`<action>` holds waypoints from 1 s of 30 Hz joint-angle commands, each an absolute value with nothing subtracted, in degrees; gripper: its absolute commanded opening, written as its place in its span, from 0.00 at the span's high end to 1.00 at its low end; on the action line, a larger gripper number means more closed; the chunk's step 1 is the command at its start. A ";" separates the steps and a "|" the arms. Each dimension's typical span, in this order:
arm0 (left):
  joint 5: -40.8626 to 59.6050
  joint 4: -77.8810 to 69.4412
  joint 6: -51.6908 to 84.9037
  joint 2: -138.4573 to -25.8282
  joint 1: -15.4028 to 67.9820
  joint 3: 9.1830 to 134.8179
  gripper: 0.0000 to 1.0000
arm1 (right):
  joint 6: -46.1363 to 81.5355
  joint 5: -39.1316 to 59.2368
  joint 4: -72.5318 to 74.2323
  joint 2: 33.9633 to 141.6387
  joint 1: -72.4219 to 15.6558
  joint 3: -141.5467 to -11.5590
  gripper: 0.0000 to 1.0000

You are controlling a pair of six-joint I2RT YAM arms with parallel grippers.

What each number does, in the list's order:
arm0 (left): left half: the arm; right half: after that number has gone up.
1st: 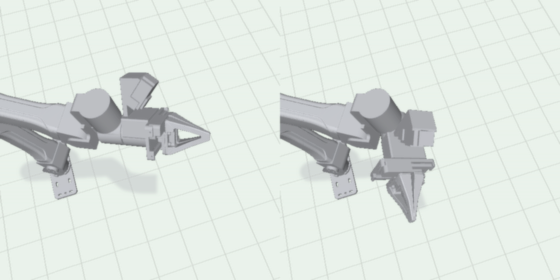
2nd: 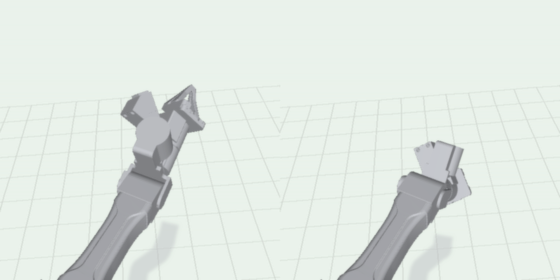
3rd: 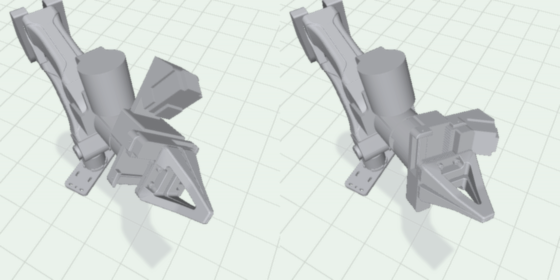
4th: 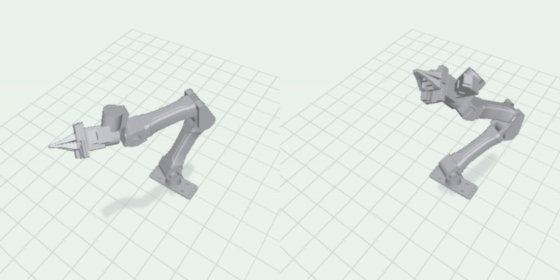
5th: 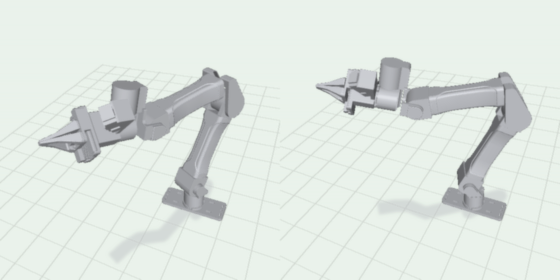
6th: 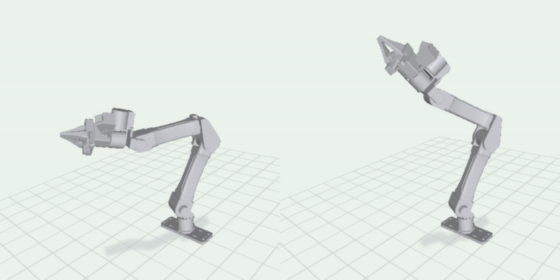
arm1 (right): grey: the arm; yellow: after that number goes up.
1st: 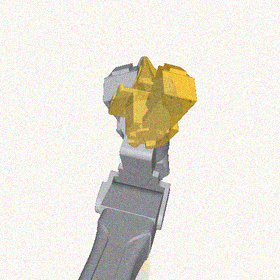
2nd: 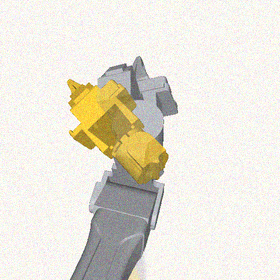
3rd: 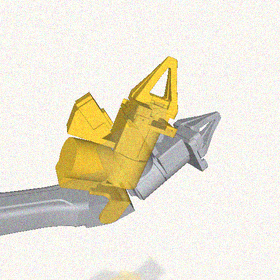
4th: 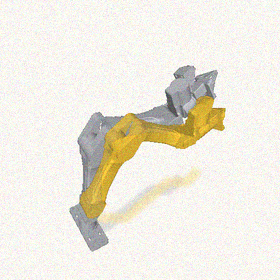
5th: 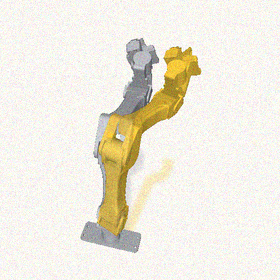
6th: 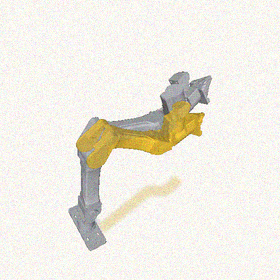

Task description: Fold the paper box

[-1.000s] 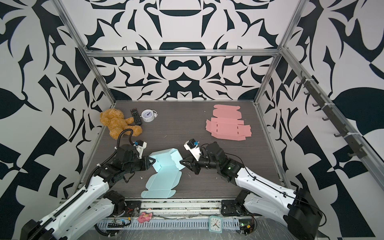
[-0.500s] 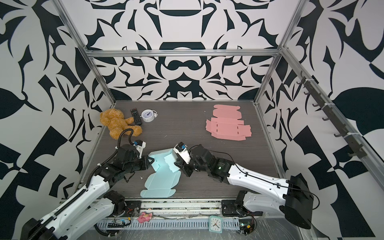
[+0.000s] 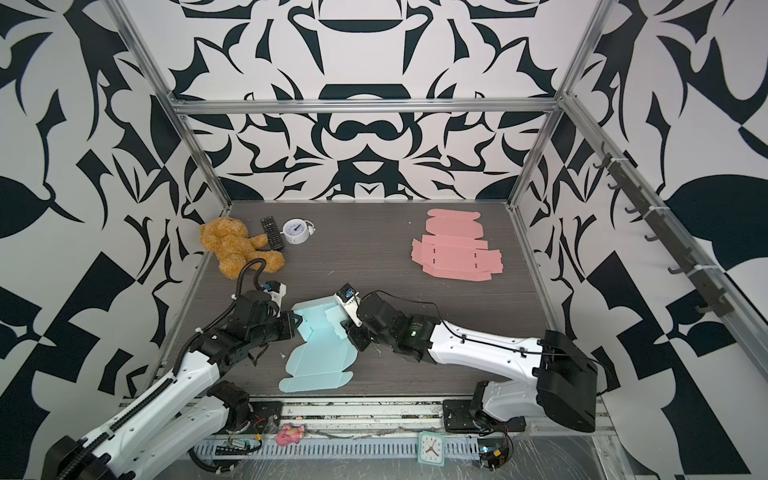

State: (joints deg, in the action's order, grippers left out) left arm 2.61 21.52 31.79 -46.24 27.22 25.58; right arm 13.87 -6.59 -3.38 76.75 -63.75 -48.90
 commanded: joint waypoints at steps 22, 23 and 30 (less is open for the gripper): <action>0.00 17.50 40.94 -43.07 27.59 21.27 0.97 | 19.68 -33.10 -16.53 90.35 -71.68 -67.17 0.69; -0.13 17.49 41.11 -42.83 27.75 21.31 0.97 | 19.57 -34.04 -17.37 90.91 -71.89 -67.91 0.69; -0.82 17.49 41.65 -42.66 28.45 21.44 0.97 | 19.28 -37.74 -20.47 93.03 -72.33 -70.39 0.68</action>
